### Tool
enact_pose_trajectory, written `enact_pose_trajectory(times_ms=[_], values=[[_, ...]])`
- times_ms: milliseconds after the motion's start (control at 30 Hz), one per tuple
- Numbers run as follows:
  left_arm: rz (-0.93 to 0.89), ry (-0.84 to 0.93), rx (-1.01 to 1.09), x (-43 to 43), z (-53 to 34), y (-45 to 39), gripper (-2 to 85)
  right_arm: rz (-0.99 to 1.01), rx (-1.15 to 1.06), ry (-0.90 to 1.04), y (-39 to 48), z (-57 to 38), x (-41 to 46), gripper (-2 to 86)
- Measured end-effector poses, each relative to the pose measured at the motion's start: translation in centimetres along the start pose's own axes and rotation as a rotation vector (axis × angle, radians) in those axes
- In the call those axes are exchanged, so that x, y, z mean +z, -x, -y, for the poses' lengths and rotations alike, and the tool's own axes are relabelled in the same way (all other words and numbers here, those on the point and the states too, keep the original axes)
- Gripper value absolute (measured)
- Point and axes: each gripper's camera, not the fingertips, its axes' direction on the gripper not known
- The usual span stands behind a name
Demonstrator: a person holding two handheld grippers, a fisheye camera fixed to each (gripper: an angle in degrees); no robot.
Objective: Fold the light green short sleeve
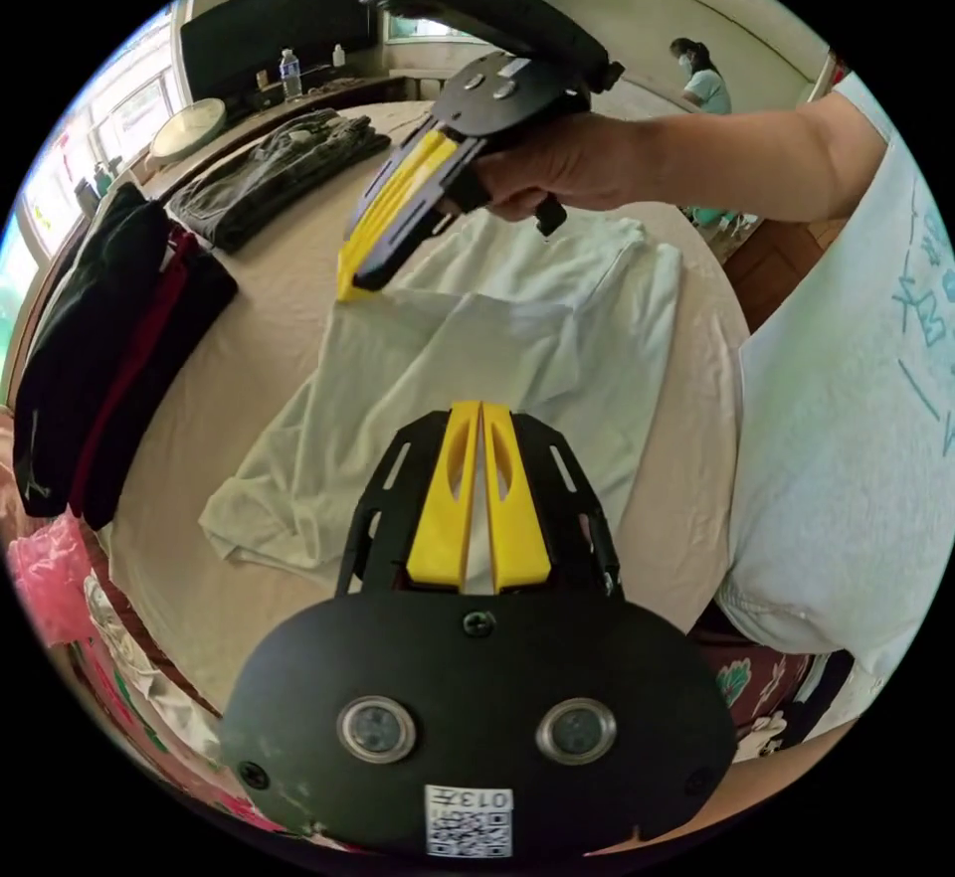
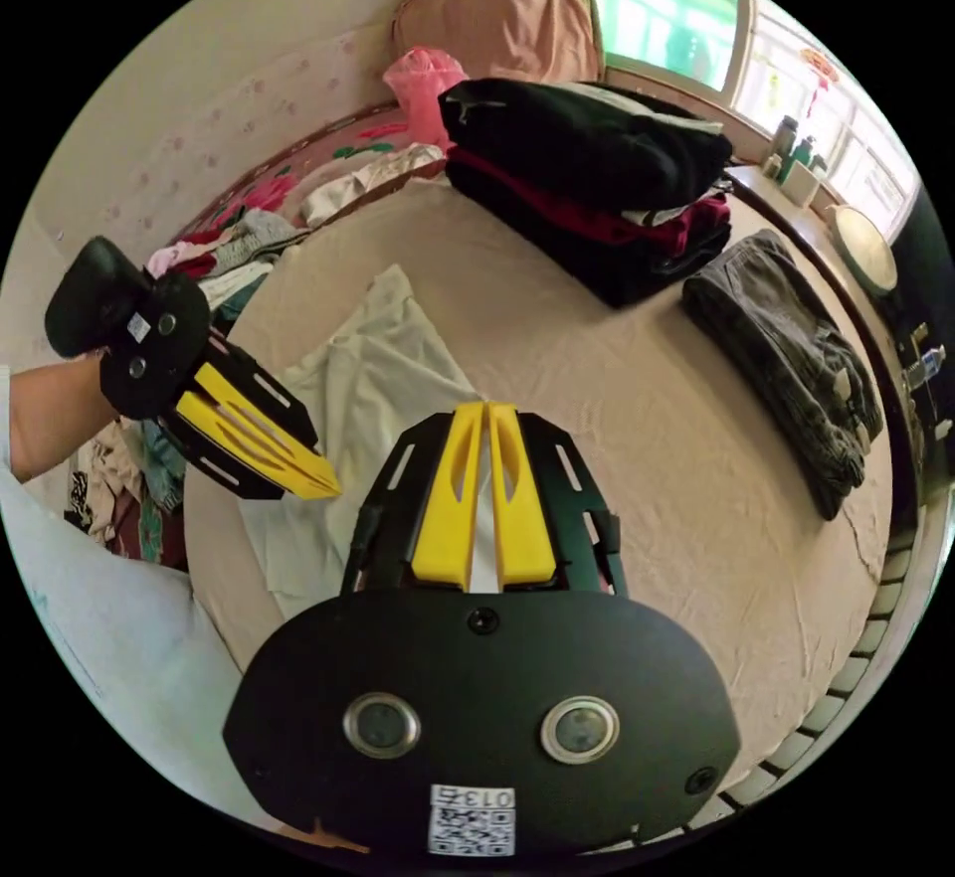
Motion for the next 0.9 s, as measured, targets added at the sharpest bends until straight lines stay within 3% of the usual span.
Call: enact_pose_trajectory(times_ms=[133, 233, 400, 467, 600, 767, 900], values=[[-0.059, 0.149, 0.036, 2.4, 0.2, -1.4, -0.3, 0.019, 0.105, 0.051, -1.6, -0.9, 0.7, 1.5], [-0.047, 0.138, 0.038, 2.1, 0.0, -2.1, -0.2, 0.023, 0.198, 0.124, -3.0, -2.4, 2.0, 2.6], [-0.018, 0.032, -0.083, -0.4, -2.1, -1.4, 0.3, 0.046, 0.277, -0.019, -3.1, -6.1, -3.1, 7.0], [0.080, -0.037, -0.191, -2.1, -3.7, -0.1, 1.2, 0.101, 0.274, -0.073, -2.2, -7.6, -4.8, 7.6], [0.151, -0.084, -0.242, -2.9, -5.0, 1.1, 4.7, 0.192, 0.226, -0.021, 1.1, -9.9, -4.9, 8.2], [0.097, 0.148, -0.187, 1.1, -4.2, 1.6, 2.6, 0.290, 0.205, 0.078, 3.5, -10.6, -1.9, 4.0], [0.103, 0.144, -0.179, 0.9, -3.7, 1.0, 1.0, 0.228, 0.241, 0.113, 4.3, -11.6, -2.6, 2.1]])
